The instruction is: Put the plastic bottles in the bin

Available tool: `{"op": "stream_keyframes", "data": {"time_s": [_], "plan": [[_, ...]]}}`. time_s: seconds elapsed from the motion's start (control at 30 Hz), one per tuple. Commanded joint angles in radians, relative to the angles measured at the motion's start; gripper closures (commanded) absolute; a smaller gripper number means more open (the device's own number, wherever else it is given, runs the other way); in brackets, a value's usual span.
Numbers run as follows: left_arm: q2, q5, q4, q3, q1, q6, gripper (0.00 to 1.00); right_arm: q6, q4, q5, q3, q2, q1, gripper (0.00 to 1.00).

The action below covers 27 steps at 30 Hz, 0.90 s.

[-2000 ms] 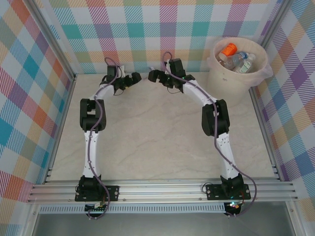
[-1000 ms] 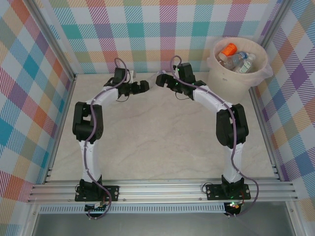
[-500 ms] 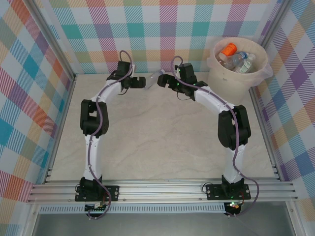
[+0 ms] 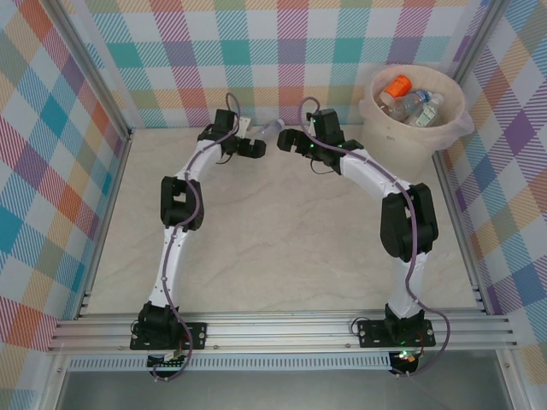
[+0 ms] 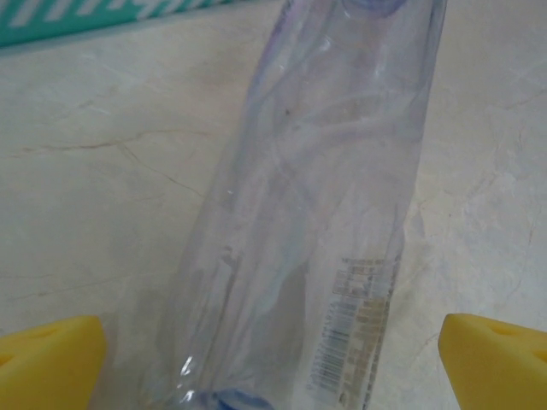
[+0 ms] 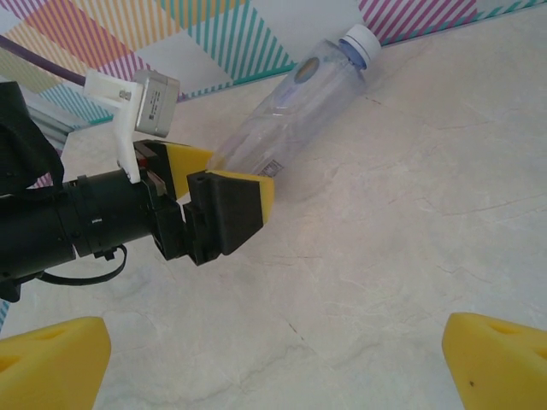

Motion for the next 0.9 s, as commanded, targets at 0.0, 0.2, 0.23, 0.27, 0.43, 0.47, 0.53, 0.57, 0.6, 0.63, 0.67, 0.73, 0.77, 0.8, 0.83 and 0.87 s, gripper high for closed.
{"op": "stream_keyframes", "data": {"time_s": [0.0, 0.2, 0.23, 0.27, 0.43, 0.47, 0.53, 0.57, 0.6, 0.63, 0.67, 0.73, 0.77, 0.8, 0.83, 0.87], "plan": [[0.012, 0.046, -0.028, 0.038, -0.020, 0.039, 0.02, -0.033, -0.016, 0.023, -0.011, -0.052, -0.006, 0.00], [0.028, -0.043, 0.001, 0.047, -0.032, 0.019, 0.14, -0.039, -0.019, 0.031, -0.014, -0.058, -0.008, 0.00], [0.028, -0.060, 0.003, 0.047, -0.035, 0.019, 0.17, -0.039, -0.020, 0.034, -0.014, -0.060, -0.008, 0.00], [0.028, -0.072, 0.002, 0.047, -0.037, 0.019, 0.20, -0.042, -0.023, 0.037, -0.015, -0.062, -0.008, 0.00], [0.024, -0.055, -0.015, 0.047, -0.041, 0.046, 0.26, -0.046, -0.035, 0.044, -0.020, -0.087, -0.008, 0.00], [0.024, -0.057, -0.022, 0.047, -0.043, 0.051, 0.29, -0.046, -0.039, 0.040, -0.022, -0.098, -0.008, 0.00], [0.019, -0.055, -0.031, 0.042, -0.043, 0.052, 0.35, -0.050, -0.041, 0.040, -0.033, -0.124, -0.008, 0.00], [0.016, -0.047, -0.038, 0.039, -0.043, 0.049, 0.38, -0.054, -0.038, 0.039, -0.042, -0.141, -0.009, 0.00], [0.010, -0.034, -0.044, 0.035, -0.043, 0.045, 0.40, -0.060, -0.041, 0.040, -0.052, -0.159, -0.008, 0.00], [0.003, -0.025, -0.051, 0.031, -0.043, 0.039, 0.42, -0.065, -0.044, 0.041, -0.061, -0.175, -0.009, 0.00], [-0.010, -0.012, -0.054, 0.022, -0.043, 0.028, 0.43, -0.070, -0.052, 0.042, -0.073, -0.195, -0.008, 0.00], [-0.047, 0.002, -0.050, -0.018, -0.043, 0.007, 0.48, -0.080, -0.073, 0.033, -0.100, -0.231, -0.008, 0.00], [-0.076, 0.003, -0.041, -0.050, -0.043, -0.009, 0.50, -0.079, -0.087, 0.025, -0.118, -0.255, -0.009, 0.00], [-0.113, 0.003, -0.026, -0.099, -0.044, -0.026, 0.51, -0.066, -0.105, 0.016, -0.134, -0.281, -0.008, 0.00], [-0.149, -0.001, -0.007, -0.146, -0.044, -0.041, 0.52, -0.053, -0.123, 0.004, -0.145, -0.308, -0.008, 0.00], [-0.196, -0.008, 0.021, -0.218, -0.047, -0.060, 0.52, -0.039, -0.133, -0.023, -0.162, -0.337, -0.008, 0.00]]}}
